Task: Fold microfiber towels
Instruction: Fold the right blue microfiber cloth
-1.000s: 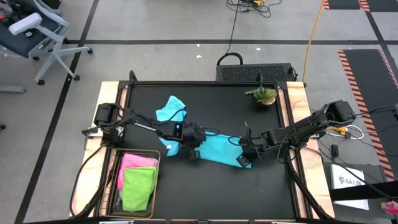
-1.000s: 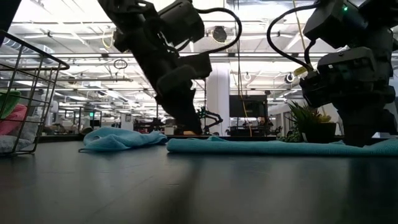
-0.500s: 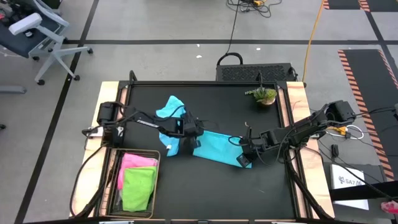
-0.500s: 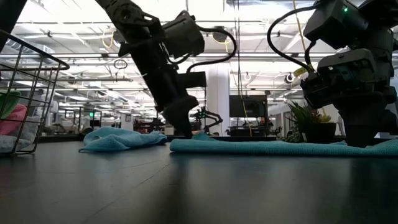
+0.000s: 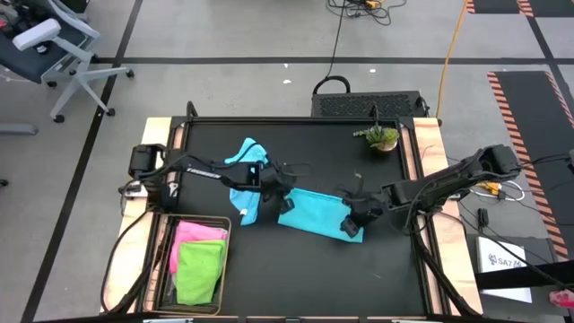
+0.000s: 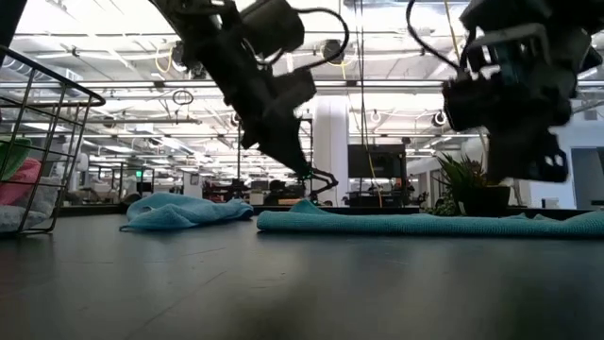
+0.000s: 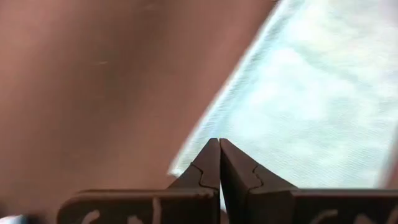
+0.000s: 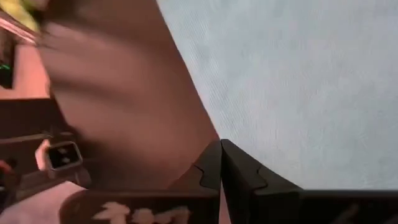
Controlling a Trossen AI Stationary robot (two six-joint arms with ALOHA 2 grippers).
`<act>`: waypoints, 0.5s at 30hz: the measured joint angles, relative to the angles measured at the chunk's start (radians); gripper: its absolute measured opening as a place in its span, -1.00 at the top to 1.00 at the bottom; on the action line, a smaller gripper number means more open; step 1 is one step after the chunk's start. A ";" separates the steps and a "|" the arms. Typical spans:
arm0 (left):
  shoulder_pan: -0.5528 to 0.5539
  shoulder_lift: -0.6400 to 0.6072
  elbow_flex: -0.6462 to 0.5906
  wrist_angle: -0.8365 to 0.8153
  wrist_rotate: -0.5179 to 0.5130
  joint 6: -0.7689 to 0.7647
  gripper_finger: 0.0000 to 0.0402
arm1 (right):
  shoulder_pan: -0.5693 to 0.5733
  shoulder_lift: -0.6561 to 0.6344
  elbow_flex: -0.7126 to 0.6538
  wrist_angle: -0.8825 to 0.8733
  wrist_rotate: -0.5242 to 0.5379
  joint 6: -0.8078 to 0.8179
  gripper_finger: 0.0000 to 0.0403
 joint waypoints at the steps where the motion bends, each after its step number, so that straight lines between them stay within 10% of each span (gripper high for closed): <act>1: -0.009 -0.004 0.000 -0.002 0.021 -0.012 0.99 | -0.007 -0.023 0.000 -0.003 0.019 -0.011 1.00; 15: -0.209 0.039 -0.002 -0.037 -0.008 -0.262 0.99 | -0.153 -0.250 0.000 0.009 0.097 -0.242 1.00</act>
